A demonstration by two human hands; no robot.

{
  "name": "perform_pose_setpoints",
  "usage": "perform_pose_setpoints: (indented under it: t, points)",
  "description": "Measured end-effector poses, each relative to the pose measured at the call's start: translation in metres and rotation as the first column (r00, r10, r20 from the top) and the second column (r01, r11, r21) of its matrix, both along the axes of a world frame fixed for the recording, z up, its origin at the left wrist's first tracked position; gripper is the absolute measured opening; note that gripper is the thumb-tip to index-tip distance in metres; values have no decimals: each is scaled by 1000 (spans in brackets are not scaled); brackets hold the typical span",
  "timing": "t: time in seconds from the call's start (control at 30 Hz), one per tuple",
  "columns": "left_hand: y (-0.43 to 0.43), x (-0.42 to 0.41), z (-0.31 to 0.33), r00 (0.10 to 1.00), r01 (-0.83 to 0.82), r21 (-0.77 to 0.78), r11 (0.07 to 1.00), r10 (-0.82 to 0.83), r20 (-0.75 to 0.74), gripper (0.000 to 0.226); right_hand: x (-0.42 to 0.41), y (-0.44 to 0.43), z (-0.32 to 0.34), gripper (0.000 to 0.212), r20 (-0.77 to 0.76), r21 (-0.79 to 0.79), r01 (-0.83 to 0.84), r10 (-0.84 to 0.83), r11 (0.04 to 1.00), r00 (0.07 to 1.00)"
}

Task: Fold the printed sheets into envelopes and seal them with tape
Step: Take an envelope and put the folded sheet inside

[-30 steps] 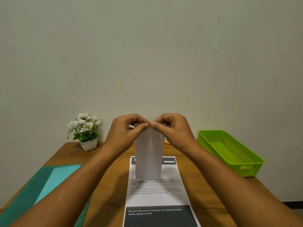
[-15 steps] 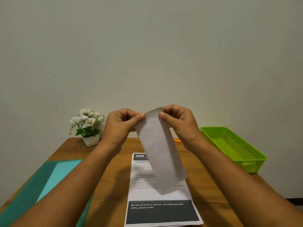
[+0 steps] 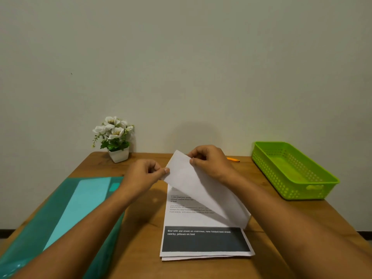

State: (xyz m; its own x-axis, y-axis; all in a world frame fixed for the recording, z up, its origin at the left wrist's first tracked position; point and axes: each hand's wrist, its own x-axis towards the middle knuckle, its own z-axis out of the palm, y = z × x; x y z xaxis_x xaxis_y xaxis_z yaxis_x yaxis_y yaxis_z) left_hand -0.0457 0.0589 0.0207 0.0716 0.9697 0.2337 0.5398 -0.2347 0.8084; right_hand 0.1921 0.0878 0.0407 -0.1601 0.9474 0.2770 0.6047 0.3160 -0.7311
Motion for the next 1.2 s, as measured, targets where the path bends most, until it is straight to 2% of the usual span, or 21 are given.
perform_pose_setpoints:
  t: [0.13, 0.27, 0.4, 0.5, 0.63, 0.73, 0.93, 1.1, 1.2]
  points:
    - [-3, -9, -25, 969, -23, -72, 997, 4, -245, 20, -17, 11, -28, 10, 172, -16, -25, 27, 1000, 985]
    - [-10, -10, -60, 887, -86, -27, 996, 64, -457, 18, -32, 16, -56, 15, 350, 3, -42, 38, 999, 936]
    - [-15, -6, -84, 865, -139, 135, 981, 187, -465, 20, -37, 14, -79, 17, 493, 59, -62, 25, 996, 870]
    - [-13, -7, -90, 870, -100, 151, 984, 160, -466, 38, -43, 9, -92, 20, 552, 147, -147, 42, 978, 833]
    - [-10, -6, -93, 829, 9, 224, 975, 118, -547, 31, -58, 9, -100, 22, 616, 162, -321, 159, 933, 771]
    - [-11, -4, -91, 810, 58, 245, 968, 98, -579, 30, -58, 13, -105, 27, 632, 202, -341, 144, 918, 761]
    - [-19, -12, -82, 720, 173, 223, 959, 31, -694, 29, -54, 15, -105, 29, 632, 185, -358, 169, 915, 757]
    - [-28, -30, -89, 775, 205, 223, 953, -20, -631, 30, -52, 17, -102, 31, 611, 182, -365, 186, 913, 770]
    - [-28, -33, -95, 806, 183, 214, 959, -22, -591, 30, -59, 14, -101, 26, 645, 179, -416, 213, 892, 734]
